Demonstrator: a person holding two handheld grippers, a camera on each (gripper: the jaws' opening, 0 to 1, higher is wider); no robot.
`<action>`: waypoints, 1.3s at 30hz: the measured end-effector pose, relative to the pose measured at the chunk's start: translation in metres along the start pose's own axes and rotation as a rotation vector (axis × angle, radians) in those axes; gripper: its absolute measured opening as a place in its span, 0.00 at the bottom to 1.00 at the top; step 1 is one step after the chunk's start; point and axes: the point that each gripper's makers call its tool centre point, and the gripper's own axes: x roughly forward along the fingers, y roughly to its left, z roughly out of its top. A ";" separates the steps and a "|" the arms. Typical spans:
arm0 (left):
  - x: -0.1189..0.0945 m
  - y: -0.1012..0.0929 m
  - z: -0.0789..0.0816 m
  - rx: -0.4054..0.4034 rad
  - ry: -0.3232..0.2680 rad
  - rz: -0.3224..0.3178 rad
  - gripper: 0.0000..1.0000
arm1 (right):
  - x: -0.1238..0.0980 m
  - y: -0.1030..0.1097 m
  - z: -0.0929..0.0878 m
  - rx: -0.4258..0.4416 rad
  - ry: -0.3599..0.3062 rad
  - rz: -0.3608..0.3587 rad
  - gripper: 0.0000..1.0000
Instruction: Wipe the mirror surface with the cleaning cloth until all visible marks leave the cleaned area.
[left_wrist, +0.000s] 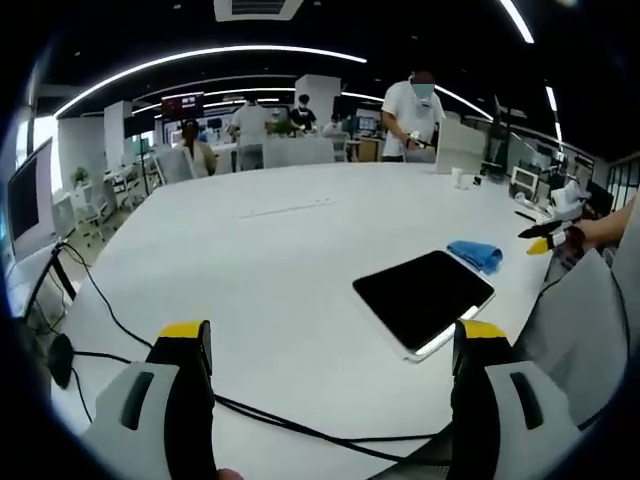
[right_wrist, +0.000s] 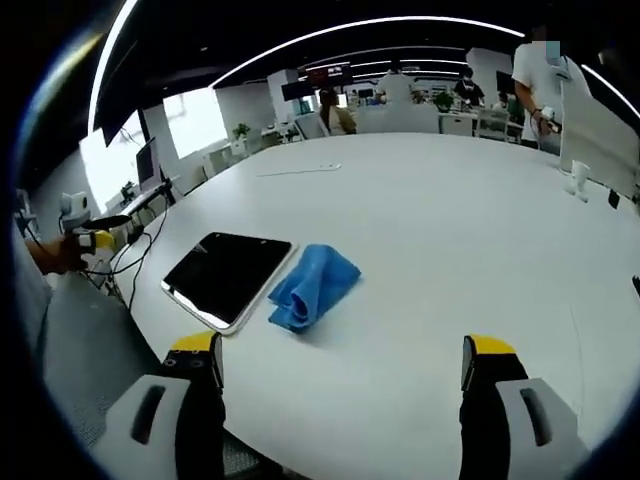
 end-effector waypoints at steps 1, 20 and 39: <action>-0.001 -0.001 0.001 0.001 -0.003 0.001 0.99 | 0.001 0.001 0.001 0.005 -0.004 0.004 0.98; -0.010 0.003 -0.011 -0.058 -0.013 0.041 0.99 | 0.015 0.011 0.000 -0.028 0.007 0.034 0.98; -0.005 -0.001 -0.007 -0.025 -0.049 0.022 0.99 | 0.016 0.006 0.005 -0.019 0.008 -0.004 0.98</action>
